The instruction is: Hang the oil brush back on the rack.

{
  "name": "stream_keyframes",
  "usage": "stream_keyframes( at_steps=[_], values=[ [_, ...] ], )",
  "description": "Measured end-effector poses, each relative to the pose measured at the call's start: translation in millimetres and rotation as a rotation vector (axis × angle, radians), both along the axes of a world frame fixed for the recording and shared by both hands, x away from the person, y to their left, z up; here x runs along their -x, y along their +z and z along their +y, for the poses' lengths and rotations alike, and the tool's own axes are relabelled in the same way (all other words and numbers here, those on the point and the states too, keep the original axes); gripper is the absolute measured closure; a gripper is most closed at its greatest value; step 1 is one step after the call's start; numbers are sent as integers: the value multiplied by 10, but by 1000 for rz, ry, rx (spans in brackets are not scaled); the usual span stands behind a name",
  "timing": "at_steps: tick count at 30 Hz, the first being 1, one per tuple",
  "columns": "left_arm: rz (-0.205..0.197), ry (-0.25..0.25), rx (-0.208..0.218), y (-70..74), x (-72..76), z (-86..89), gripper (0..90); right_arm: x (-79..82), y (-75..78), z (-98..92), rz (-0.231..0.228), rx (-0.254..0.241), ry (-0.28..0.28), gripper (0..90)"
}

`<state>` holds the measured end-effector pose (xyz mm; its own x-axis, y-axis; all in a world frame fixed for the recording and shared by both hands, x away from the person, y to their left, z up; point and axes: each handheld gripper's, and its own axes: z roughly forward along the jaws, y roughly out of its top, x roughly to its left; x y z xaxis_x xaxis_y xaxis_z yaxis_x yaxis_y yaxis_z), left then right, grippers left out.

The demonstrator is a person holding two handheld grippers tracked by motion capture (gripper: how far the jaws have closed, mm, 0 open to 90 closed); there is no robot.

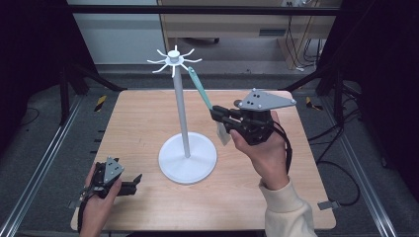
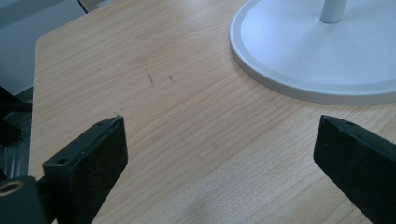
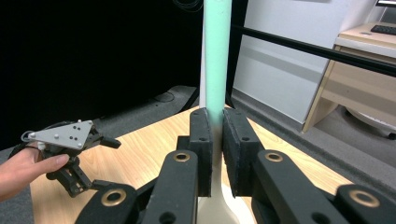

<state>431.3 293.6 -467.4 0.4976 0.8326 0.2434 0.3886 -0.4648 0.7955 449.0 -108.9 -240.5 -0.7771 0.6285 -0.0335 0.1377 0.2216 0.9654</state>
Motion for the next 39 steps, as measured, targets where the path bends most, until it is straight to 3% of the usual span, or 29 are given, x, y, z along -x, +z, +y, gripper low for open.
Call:
stream_keyframes(
  at_steps=[15, 39],
  values=[
    [1, 1, -1, 0, 0, 4, 26, -124, -104, 145, 20, -26, 4, 826],
    [1, 1, -1, -5, 2, -6, 26, -164, -182, 247, -11, -19, -21, 823]
  ],
)
